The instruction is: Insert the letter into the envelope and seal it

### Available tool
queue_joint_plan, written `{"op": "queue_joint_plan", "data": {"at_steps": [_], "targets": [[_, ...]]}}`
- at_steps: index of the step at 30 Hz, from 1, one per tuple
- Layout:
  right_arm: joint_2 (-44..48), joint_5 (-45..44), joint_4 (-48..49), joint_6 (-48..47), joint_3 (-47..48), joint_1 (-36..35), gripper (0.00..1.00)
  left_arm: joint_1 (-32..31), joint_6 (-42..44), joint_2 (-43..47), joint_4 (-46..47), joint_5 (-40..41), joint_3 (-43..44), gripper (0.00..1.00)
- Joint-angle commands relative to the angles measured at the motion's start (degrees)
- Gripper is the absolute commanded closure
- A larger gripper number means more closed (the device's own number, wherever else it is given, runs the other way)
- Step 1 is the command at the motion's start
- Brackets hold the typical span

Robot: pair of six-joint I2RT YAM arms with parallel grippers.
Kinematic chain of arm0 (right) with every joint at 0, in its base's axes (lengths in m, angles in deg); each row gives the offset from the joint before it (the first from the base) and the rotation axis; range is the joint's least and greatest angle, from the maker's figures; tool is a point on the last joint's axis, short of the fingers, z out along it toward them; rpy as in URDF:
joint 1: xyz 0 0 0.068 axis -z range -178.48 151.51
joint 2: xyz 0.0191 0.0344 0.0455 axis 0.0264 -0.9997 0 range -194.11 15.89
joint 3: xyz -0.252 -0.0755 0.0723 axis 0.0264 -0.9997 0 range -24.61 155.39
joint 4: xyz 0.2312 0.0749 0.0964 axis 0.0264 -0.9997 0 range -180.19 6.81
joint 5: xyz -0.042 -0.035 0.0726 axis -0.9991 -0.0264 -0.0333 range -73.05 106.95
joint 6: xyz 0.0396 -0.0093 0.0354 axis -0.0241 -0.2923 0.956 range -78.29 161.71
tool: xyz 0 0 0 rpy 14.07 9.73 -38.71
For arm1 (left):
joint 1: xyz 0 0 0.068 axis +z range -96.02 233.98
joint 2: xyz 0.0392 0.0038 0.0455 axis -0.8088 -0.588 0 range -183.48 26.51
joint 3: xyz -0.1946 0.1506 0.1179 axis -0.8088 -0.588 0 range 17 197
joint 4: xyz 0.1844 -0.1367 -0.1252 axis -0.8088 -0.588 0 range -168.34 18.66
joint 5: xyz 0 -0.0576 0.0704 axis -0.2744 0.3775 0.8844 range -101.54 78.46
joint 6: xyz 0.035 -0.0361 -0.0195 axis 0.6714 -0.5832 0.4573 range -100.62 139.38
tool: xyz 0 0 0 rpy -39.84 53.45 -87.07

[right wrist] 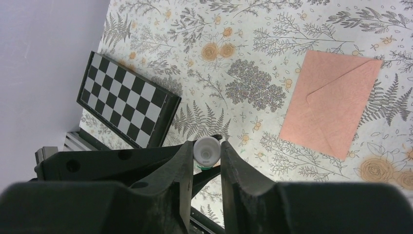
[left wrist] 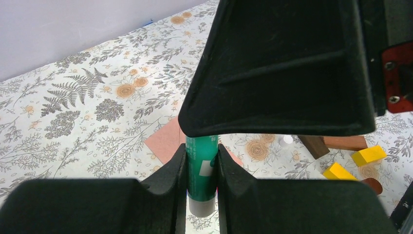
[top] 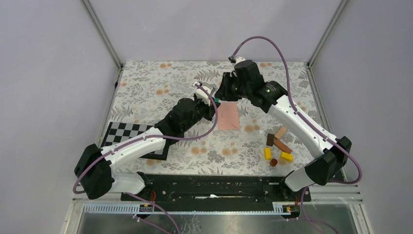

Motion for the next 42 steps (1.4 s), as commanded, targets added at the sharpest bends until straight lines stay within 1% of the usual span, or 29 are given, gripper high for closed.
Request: {"op": "queue_joint_plan", "data": {"at_steps": [1, 2, 4, 10, 14, 15, 18, 20, 22, 23, 25, 26, 27, 29, 30, 32, 33, 35, 37, 39, 42], "targets": [[0.01, 1.41, 1.41, -3.18, 2.24, -0.17, 0.8, -0.07, -0.5, 0.9, 3.72, -1.79, 2.18, 1.0], [0.3, 2.76, 1.5, -4.65, 2.2, 0.02, 0.82, 0.47, -1.18, 1.21, 3.58, -3.37, 2.08, 1.0], [1.13, 7.05, 2.28, -7.51, 1.74, 0.88, 0.83, 2.87, -4.17, 1.8, 3.19, -10.43, 2.06, 1.0], [4.0, 28.28, 6.67, -14.71, -1.69, 4.88, 0.86, 10.08, -16.33, 2.8, 8.1, -31.83, 1.06, 1.0], [6.44, 43.35, 12.87, -15.2, -5.77, 7.79, 0.87, 12.65, -23.22, 2.6, 13.86, -42.68, 0.21, 1.0], [6.58, 46.83, 14.1, -14.94, -6.37, 8.51, 0.87, 13.06, -24.93, 2.36, 15.29, -44.6, 0.0, 1.0], [6.44, 53.65, 17.44, -13.83, -7.99, 9.62, 0.87, 13.84, -29.68, 1.49, 19.93, -49.24, -0.66, 1.0], [6.12, 56.26, 18.92, -12.79, -8.71, 9.89, 0.88, 13.96, -31.69, 0.85, 21.92, -50.72, -0.98, 1.0], [6.02, 57.05, 19.49, -12.4, -9.13, 9.85, 0.88, 14.05, -32.36, 0.57, 22.33, -50.93, -1.1, 1.0], [6.13, 56.86, 19.56, -12.19, -9.25, 9.85, 0.87, 14.1, -32.35, 0.52, 22.28, -50.8, -1.22, 1.0], [6.53, 54.59, 19.27, -11.74, -9.38, 9.84, 0.82, 14.14, -31.76, 0.36, 21.27, -49.61, -1.09, 1.0], [6.82, 52.54, 18.32, -11.86, -9.06, 9.87, 0.77, 14.15, -30.39, 0.27, 19.5, -48.3, -0.83, 1.0], [7.05, 49.83, 17.35, -11.84, -8.57, 9.85, 0.69, 14.15, -28.15, 0.27, 17.38, -46.74, -0.56, 1.0], [7.32, 42.77, 14.13, -11.66, -7.11, 9.85, 0.5, 14.02, -25.05, 0.41, 13.41, -41.99, -0.08, 1.0], [7.46, 38.74, 12.69, -11.32, -6.37, 9.81, 0.45, 13.85, -23.14, 0.49, 11.07, -39.03, 0.2, 1.0], [7.64, 30.87, 9.77, -10.0, -4.74, 9.24, 0.4, 12.82, -18.85, 1.04, 7.28, -32.0, 0.52, 1.0], [7.66, 25.43, 8.52, -9.02, -4.09, 8.78, 0.38, 12.1, -16.6, 1.33, 5.68, -28.42, 0.75, 1.0], [7.6, 19.0, 6.49, -6.84, -3.25, 7.46, 0.4, 10.31, -12.49, 1.63, 2.45, -21.89, 1.35, 1.0], [7.68, 12.83, 5.33, -5.56, -2.85, 5.57, 0.41, 8.48, -9.14, 1.85, 1.53, -15.81, 1.54, 1.0], [7.03, 9.33, 4.08, -5.1, -2.27, 3.66, 0.43, 6.95, -6.65, 2.08, 1.5, -12.23, 1.54, 1.0], [4.5, 4.03, 0.83, -5.4, 0.21, 1.26, 0.46, 5.14, -4.07, 1.93, 1.5, -9.0, 1.86, 1.0]]}}
